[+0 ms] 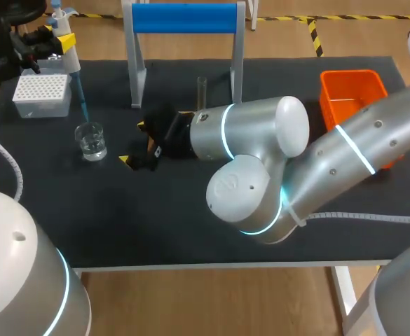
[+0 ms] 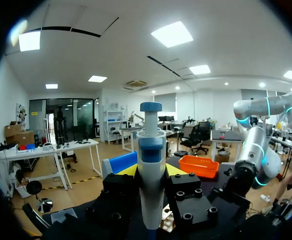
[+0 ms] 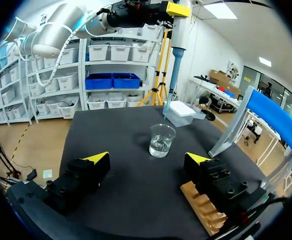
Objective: Invert the test tube, pick up the pipette, mount the tip to pipette, aspirate from beaker and dispense into the tube, eject the tip, return the pipette, and cap with the stopper.
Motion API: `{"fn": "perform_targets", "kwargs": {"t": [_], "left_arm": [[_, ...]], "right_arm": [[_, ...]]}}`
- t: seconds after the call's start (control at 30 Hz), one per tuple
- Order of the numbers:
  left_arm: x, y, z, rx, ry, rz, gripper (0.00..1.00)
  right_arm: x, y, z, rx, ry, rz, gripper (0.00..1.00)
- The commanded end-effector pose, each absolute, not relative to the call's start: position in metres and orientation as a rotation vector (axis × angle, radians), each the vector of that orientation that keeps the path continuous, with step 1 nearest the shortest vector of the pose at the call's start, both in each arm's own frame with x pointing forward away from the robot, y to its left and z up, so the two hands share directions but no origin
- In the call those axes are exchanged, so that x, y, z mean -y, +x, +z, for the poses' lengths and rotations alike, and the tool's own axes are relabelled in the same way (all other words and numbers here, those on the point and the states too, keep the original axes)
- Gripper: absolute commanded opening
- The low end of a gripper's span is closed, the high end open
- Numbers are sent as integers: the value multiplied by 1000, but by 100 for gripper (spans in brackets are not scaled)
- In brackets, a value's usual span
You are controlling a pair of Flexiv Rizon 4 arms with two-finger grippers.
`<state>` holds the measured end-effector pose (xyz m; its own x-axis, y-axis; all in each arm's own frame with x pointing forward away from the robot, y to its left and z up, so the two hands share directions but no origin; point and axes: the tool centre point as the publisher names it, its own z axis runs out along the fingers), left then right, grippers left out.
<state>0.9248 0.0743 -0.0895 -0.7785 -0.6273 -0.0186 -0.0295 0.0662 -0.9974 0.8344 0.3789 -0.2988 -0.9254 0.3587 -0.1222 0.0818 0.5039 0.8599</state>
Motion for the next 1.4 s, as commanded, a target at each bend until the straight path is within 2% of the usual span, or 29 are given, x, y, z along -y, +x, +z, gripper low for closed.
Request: {"fn": "perform_targets", "kwargs": {"t": [0.03, 1.4], "left_arm": [[-73, 925, -90, -1897, -653, -1758, 0], [-79, 930, -142, -1862, -630, -1739, 0]], "right_arm": [[-379, 834, -301, -2462, 372, 1391, 100], [-379, 834, -301, -2462, 372, 1391, 100]]}}
